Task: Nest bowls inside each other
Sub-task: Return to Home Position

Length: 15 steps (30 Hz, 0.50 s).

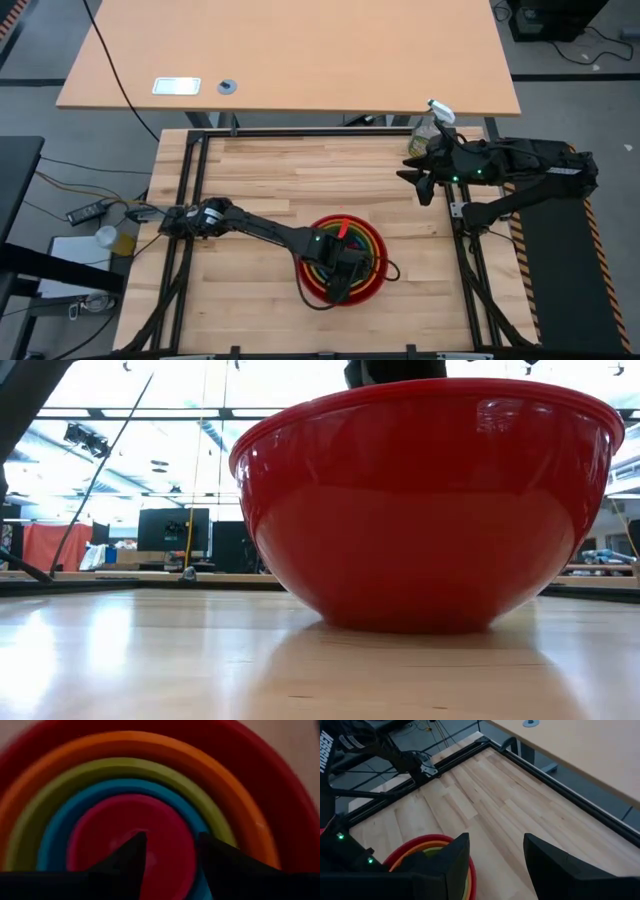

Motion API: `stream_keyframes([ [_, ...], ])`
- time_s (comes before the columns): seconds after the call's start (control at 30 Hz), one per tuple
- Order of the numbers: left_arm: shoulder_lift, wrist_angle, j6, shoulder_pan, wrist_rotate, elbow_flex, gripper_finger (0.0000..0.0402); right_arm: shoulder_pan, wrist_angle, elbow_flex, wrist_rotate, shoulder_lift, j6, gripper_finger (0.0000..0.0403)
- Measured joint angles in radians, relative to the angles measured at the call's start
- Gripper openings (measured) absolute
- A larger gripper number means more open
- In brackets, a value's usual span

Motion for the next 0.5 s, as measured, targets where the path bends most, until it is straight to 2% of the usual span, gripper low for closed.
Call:
stream_keyframes([
  [0.27, -0.007, 0.021, 0.009, -0.002, 0.048, -0.030, 0.0182, 0.018, 0.000, 0.000, -0.024, -0.013, -0.003, 0.0193],
  [0.33, -0.047, 0.051, 0.021, -0.005, 0.020, -0.030, 0.0181, 0.054, 0.004, 0.000, 0.024, -0.037, -0.025, 0.0193],
  [0.5, -0.110, 0.087, 0.078, 0.011, 0.026, -0.027, 0.0166, 0.162, 0.012, -0.003, 0.160, -0.099, -0.067, 0.0193],
])
